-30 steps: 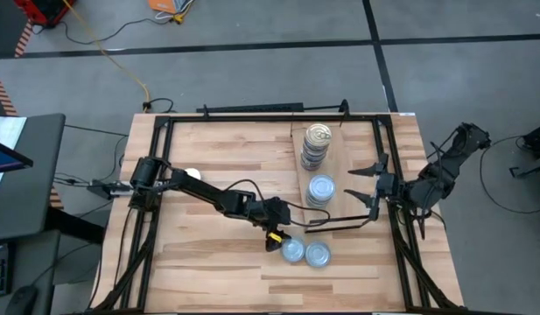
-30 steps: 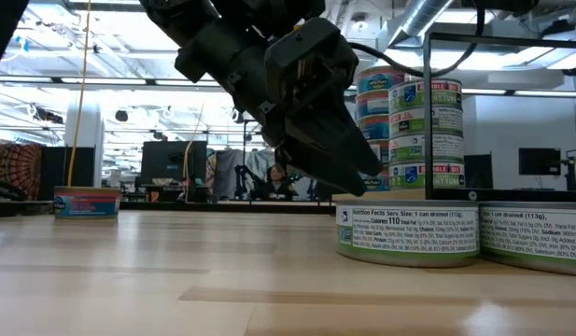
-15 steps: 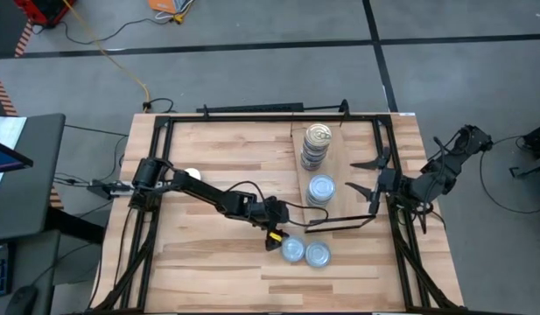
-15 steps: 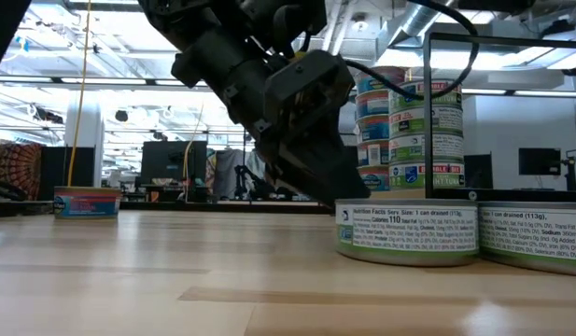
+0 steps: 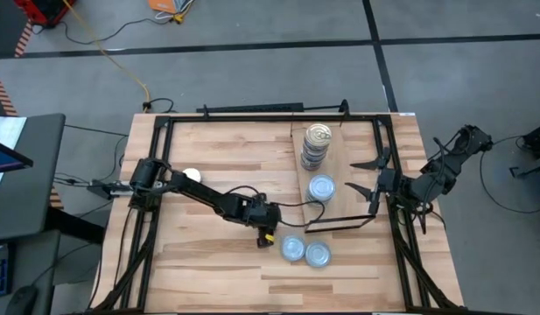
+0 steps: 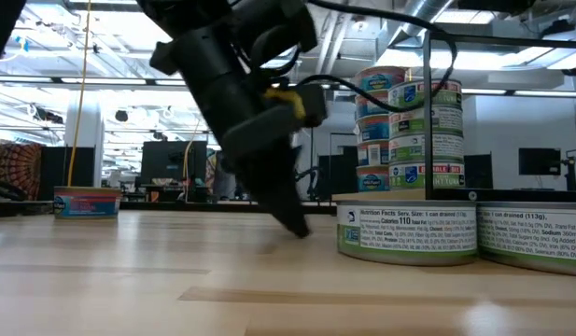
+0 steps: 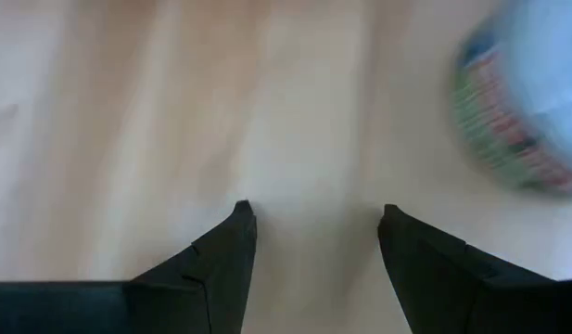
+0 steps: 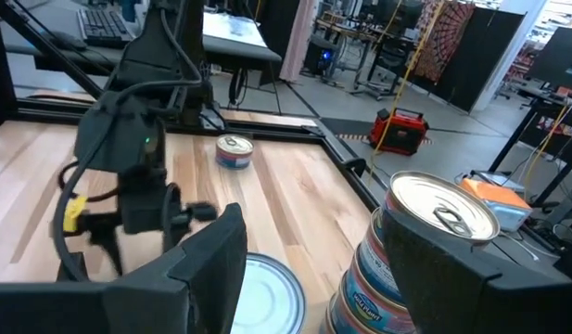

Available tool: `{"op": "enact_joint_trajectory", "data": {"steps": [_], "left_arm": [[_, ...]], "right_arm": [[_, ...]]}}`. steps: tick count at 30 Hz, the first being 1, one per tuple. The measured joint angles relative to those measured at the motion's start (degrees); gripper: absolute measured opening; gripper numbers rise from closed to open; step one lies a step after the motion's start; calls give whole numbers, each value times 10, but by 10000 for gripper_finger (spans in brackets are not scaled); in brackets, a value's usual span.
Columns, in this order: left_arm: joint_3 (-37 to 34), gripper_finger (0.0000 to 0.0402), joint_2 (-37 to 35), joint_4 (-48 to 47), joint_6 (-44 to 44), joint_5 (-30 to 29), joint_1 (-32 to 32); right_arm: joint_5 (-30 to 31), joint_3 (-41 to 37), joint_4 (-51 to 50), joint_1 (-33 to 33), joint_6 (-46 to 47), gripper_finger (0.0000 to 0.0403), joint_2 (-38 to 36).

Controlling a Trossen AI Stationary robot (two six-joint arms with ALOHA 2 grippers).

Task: Stack canned seafood by type on shelf
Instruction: Stack the green tuna can on top of the other green tuna can on the shelf

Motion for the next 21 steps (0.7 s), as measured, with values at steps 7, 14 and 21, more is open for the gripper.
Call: {"op": "enact_joint_trajectory", "data": {"steps": [7,14,21], "left_arm": [[-2,205,-45,28,-51,61,1],[-2,201,-29,133,-132,96,-24],[-2,201,-29,138,-138,2,-54]], "right_arm": [[0,0,0,0,0,277,0],[0,0,-2,0,3,277,0],[-29,0,18,0,5,277,0]]}}
